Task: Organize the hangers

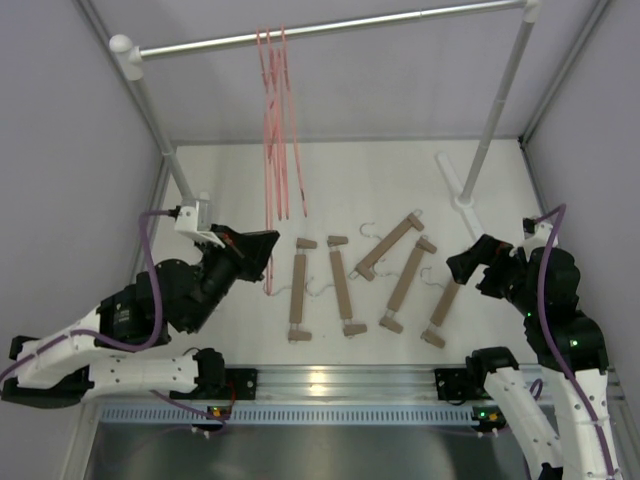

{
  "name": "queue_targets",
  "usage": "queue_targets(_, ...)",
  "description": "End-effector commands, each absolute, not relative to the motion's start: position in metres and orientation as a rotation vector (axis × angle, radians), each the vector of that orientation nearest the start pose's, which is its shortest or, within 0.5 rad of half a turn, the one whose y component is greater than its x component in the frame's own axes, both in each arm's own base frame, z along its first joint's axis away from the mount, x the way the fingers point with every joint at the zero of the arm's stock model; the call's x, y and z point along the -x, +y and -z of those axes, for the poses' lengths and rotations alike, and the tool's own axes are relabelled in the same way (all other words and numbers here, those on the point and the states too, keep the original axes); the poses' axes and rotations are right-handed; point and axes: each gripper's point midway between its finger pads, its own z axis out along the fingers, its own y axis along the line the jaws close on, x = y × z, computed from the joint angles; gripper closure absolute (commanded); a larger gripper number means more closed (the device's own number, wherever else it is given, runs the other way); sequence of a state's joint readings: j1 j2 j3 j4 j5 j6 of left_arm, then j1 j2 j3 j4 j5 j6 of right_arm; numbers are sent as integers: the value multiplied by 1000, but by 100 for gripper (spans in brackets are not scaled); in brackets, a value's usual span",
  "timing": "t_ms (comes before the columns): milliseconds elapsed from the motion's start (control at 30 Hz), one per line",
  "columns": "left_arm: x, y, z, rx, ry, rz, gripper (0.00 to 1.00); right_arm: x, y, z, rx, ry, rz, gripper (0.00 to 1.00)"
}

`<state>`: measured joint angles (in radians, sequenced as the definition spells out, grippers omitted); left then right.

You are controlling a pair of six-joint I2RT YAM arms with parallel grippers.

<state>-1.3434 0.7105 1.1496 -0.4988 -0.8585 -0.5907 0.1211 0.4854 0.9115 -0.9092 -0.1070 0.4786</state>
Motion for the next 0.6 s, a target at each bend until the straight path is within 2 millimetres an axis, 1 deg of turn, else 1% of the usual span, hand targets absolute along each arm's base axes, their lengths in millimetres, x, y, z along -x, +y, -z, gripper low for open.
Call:
queue_targets(0,-164,-179,-456,46,1530,844,100,-180,59,-262,-281,2016,-482,1)
queue_targets(100,-165,-178,-468,33,1509,827,100,-180,60,-261,-280,2019,-483,0)
queue_targets(200,-167,-178,-473,24,1506,802,100,-181,59,-259,-281,2023,-480,0)
queue_targets(367,-171,-174,-483,30,1485,762,100,-182,60,-263,-275,2017,-485,0)
queue_targets(400,-172,-172,-488,41,1473,764,100,-182,60,-264,-277,2016,-484,1)
queue_targets(500,-175,-174,-494,45,1461,739,100,-182,62,-264,-272,2022,-495,1)
queue_targets(567,-177,-179,-495,27,1460,715,100,-182,63,-264,-271,2023,-498,0)
